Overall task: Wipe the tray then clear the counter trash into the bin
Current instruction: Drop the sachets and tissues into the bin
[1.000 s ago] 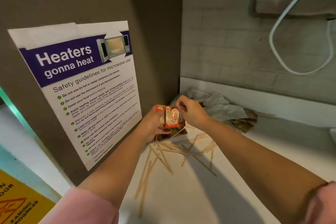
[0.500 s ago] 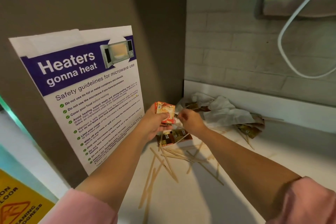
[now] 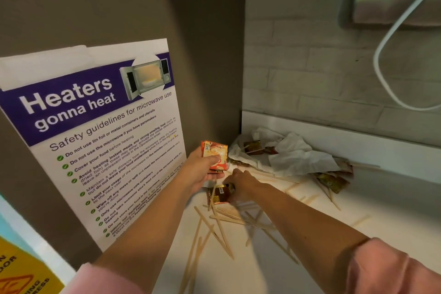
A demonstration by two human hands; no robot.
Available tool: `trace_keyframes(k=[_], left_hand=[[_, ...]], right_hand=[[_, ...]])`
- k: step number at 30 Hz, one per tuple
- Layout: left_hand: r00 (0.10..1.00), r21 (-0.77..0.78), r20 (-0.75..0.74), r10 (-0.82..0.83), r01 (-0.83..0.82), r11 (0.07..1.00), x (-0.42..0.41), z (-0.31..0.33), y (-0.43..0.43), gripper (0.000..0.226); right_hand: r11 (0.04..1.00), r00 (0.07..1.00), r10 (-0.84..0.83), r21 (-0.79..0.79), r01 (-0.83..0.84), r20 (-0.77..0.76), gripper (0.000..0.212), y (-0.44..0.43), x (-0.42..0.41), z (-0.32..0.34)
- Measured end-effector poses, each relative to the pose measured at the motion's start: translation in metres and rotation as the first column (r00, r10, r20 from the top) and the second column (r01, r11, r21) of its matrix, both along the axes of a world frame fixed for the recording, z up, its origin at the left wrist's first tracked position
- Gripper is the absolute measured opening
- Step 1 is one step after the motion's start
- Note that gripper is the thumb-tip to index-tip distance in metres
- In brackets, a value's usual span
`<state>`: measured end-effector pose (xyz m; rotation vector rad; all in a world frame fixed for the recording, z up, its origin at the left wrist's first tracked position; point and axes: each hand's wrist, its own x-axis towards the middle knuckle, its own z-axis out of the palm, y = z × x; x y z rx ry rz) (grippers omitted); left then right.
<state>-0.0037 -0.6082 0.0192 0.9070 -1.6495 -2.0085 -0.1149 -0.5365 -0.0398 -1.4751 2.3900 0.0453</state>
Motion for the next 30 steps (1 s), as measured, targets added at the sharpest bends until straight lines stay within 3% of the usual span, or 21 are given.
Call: trace_keyframes(k=[5,16,24,27,30], left_hand=[[1.0,0.003,0.02,-0.008,0.008,1.0,-0.008,-0.004,0.001,0.027],[1.0,-0.003,0.028,0.002,-0.002,1.0,-0.012,-0.004,0.007,0.028],[0.996,0.009,0.061,0.059,-0.06,0.998,-0.013,-0.011,0.01,0.024],[0.994,0.014,0.086,0.062,-0.064,0.998,-0.013,-0.013,0.012,0.026],[0.99,0.035,0.122,0.076,-0.08,0.996,-0.013,-0.014,0.015,0.028]], right_hand=[[0.998,0.996,0.01,0.068,-0.004,-0.088,0.056,0.003,-0.006,0.004],[0.984,0.986,-0.154,-0.102,0.147,-0.069,0.027,0.02,-0.015,0.039],[0.904,0.93,-0.271,-0.267,0.335,0.251,0.026,0.046,-0.03,0.07],[0.843,0.815,-0.273,-0.28,0.459,0.512,0.033,0.058,-0.031,0.077],[0.78,0.691,-0.274,-0.266,0.567,0.669,0.046,0.065,-0.033,0.079]])
